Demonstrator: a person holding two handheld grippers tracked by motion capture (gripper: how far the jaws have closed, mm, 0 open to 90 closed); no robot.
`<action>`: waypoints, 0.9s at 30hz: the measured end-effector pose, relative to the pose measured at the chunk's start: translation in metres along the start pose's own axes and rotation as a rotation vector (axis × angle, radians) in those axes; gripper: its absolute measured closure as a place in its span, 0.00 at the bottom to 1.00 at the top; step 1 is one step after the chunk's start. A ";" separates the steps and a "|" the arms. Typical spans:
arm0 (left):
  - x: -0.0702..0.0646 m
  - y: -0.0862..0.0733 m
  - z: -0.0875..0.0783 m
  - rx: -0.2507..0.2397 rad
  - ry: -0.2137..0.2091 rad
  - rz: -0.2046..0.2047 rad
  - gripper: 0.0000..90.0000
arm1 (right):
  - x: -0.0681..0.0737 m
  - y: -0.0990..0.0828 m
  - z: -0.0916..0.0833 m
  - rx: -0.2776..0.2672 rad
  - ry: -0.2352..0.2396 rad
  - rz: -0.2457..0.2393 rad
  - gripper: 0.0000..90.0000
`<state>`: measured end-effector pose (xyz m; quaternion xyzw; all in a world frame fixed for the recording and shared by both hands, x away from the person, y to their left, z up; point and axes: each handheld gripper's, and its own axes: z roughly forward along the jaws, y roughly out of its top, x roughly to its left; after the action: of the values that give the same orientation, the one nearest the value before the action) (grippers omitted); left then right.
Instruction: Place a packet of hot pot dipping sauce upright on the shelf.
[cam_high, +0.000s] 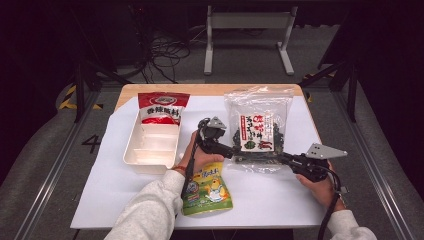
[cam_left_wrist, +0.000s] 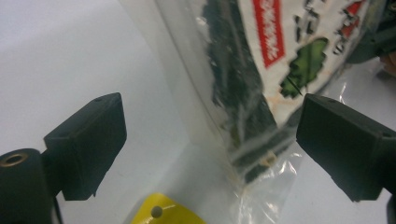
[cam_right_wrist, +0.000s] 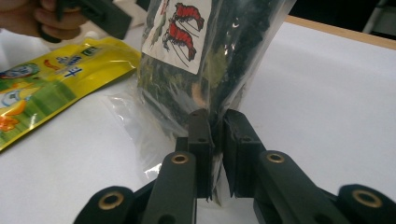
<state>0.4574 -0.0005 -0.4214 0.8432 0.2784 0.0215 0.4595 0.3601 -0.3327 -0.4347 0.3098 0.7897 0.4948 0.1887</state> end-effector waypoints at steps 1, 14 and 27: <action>0.002 0.001 0.003 0.002 -0.008 0.000 0.11 | 0.001 0.000 0.000 0.003 0.011 -0.016 0.90; -0.014 0.006 -0.009 -0.043 -0.142 0.099 0.53 | 0.008 0.001 0.006 0.020 0.021 -0.034 0.90; -0.031 0.000 -0.042 -0.152 -0.221 0.158 0.80 | 0.016 0.010 0.005 0.007 -0.029 0.008 0.78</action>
<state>0.4191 0.0162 -0.3903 0.8226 0.1565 -0.0144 0.5465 0.3547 -0.3152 -0.4281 0.3208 0.7873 0.4883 0.1968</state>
